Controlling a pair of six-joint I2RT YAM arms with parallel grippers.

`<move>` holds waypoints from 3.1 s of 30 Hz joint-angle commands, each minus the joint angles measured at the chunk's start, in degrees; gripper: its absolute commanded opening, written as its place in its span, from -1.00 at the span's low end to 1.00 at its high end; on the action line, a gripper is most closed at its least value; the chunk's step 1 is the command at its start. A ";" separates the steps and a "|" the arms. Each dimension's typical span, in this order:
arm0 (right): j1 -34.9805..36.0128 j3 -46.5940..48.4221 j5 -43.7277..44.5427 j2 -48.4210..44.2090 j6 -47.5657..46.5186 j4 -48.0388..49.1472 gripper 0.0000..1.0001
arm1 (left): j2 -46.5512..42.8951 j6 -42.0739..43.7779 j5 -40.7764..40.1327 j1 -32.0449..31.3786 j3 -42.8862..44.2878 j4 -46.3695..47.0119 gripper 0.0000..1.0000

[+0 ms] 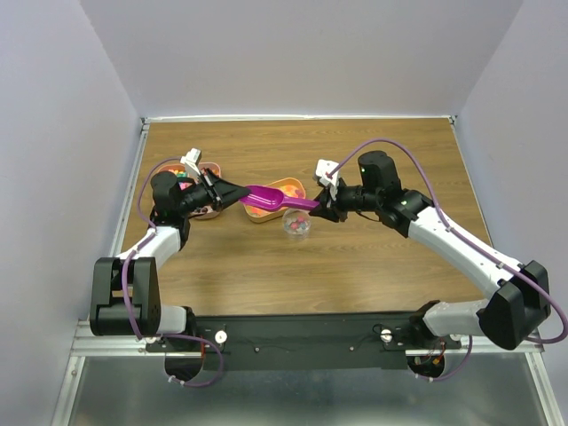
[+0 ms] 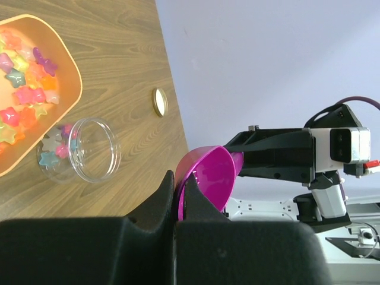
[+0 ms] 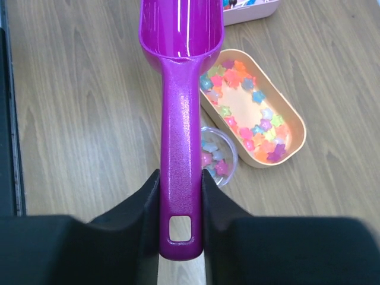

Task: Pack the candies
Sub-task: Scoop the fake candies from the storage box.

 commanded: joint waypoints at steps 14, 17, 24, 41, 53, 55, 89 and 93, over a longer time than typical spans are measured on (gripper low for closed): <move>0.15 1.43 -2.46 -5.04 0.64 -1.94 -0.80 | 0.69 -1.32 -1.22 0.63 -3.76 2.94 -1.00; 0.15 1.34 -2.37 -5.31 0.55 -1.86 -0.73 | 0.51 -1.05 -1.14 0.28 -3.85 2.86 -1.00; 0.24 1.78 -4.13 -4.69 0.64 -1.68 -0.68 | 1.13 -0.96 -0.87 -0.34 -3.76 2.77 -1.00; 0.24 1.96 -3.60 -5.04 0.99 -1.24 -0.99 | 2.18 -0.61 -0.43 -0.34 -3.76 2.68 -1.00; 0.24 1.52 2.44 -6.63 -0.32 -3.61 -0.99 | 1.48 6.40 -0.43 1.15 2.29 -5.55 0.07; 0.24 2.74 4.21 -6.01 -1.38 -6.42 -0.99 | 1.83 12.63 -0.69 2.55 5.37 -9.95 0.18; -8.90 27.00 6.95 21.06 -23.35 -30.07 -0.99 | 17.99 49.04 -43.59 -9.65 25.59 -52.51 -0.08; -8.99 27.45 6.50 22.73 -23.62 -30.33 -0.99 | 20.28 49.92 -43.06 -10.44 28.40 -53.30 -0.17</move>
